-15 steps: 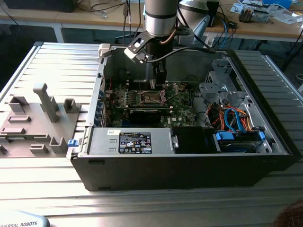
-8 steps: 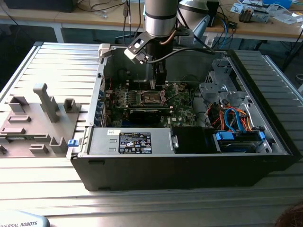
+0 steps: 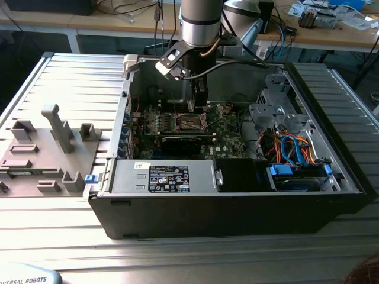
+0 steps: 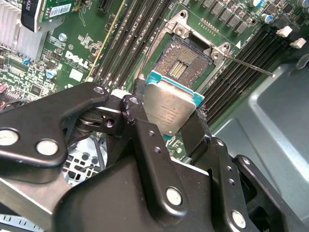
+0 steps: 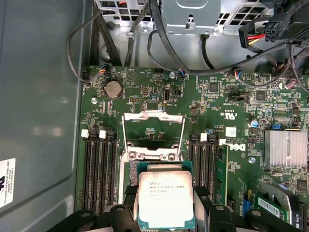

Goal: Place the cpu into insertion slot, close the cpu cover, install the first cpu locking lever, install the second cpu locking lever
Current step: 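Place the cpu into insertion slot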

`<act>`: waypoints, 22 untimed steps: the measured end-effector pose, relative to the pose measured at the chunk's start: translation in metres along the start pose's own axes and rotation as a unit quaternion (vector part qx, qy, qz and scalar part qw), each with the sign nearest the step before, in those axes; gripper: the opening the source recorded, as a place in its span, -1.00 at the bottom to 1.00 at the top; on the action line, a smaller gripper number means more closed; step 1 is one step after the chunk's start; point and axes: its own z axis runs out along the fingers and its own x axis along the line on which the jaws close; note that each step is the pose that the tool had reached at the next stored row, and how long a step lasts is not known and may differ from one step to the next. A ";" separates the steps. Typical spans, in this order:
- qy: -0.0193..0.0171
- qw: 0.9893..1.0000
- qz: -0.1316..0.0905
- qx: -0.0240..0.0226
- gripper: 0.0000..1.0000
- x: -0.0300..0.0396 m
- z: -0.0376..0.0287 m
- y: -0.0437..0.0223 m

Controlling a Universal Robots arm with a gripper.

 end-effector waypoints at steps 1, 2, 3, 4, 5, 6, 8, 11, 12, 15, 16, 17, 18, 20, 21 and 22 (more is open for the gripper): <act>0.000 1.000 0.000 0.000 0.08 0.0000 0.0002 0.0000; 0.000 1.000 0.000 0.000 0.08 0.0000 0.0004 0.0000; 0.000 1.000 0.000 0.000 0.08 0.0000 0.0008 0.0000; 0.000 1.000 0.000 0.000 0.08 0.0000 0.0012 -0.0001; 0.000 1.000 0.000 0.000 0.08 0.0000 0.0013 -0.0001; 0.000 1.000 0.000 0.000 0.08 0.0000 0.0014 -0.0001; 0.000 1.000 0.000 0.000 0.08 0.0000 0.0019 -0.0001; 0.000 1.000 0.000 0.000 0.08 0.0000 0.0025 -0.0001; 0.000 1.000 0.000 0.000 0.08 0.0000 0.0028 -0.0002; 0.000 1.000 0.000 0.000 0.08 0.0000 0.0033 -0.0002; 0.000 1.000 0.000 0.000 0.08 0.0000 0.0035 -0.0002; 0.000 1.000 0.000 0.000 0.08 0.0000 0.0036 -0.0002; 0.000 1.000 0.000 0.000 0.08 0.0000 0.0038 -0.0002; 0.000 1.000 0.000 0.000 0.08 0.0000 0.0042 -0.0003; 0.000 1.000 0.000 0.000 0.08 0.0000 0.0044 -0.0003; 0.000 1.000 0.000 0.000 0.08 0.0000 0.0045 -0.0003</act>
